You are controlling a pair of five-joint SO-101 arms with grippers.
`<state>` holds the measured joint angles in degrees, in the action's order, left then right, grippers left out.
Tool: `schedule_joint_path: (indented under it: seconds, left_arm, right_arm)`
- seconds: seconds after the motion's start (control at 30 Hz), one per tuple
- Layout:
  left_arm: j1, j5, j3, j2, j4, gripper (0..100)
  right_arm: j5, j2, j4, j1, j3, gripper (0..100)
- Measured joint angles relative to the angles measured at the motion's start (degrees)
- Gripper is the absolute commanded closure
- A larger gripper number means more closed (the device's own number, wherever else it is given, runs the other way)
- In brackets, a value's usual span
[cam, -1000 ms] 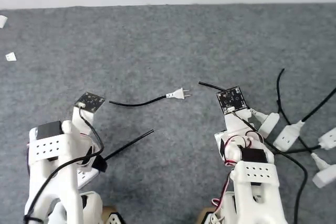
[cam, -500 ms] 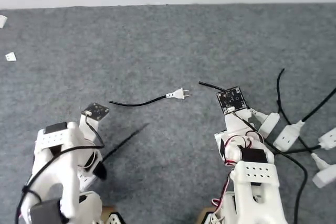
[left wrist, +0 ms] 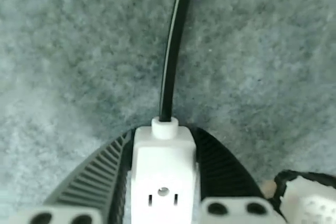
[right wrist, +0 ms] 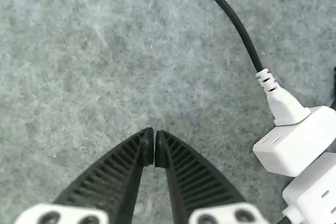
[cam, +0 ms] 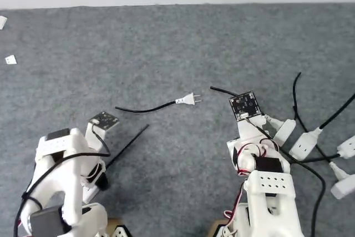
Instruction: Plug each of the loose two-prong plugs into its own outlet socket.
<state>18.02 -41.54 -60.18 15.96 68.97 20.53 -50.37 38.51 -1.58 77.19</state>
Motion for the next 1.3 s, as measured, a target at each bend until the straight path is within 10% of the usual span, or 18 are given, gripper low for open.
schedule_joint_path:
  seconds: [0.5, 0.8, 1.3]
  left_arm:
    - [-23.12, -4.22, 14.15, -0.09, -4.40, 98]
    - [-28.92, -24.00, 7.38, -0.35, -10.81, 88]
    - [-26.90, -20.84, 13.45, -0.35, -2.46, 82]
  right_arm:
    - [0.00, 0.00, 0.00, 0.00, 0.00, 99.0]
    - [0.00, 0.00, -0.35, 0.00, 0.00, 99.0]
    - [0.00, 0.00, -2.11, 0.00, 1.05, 99.0]
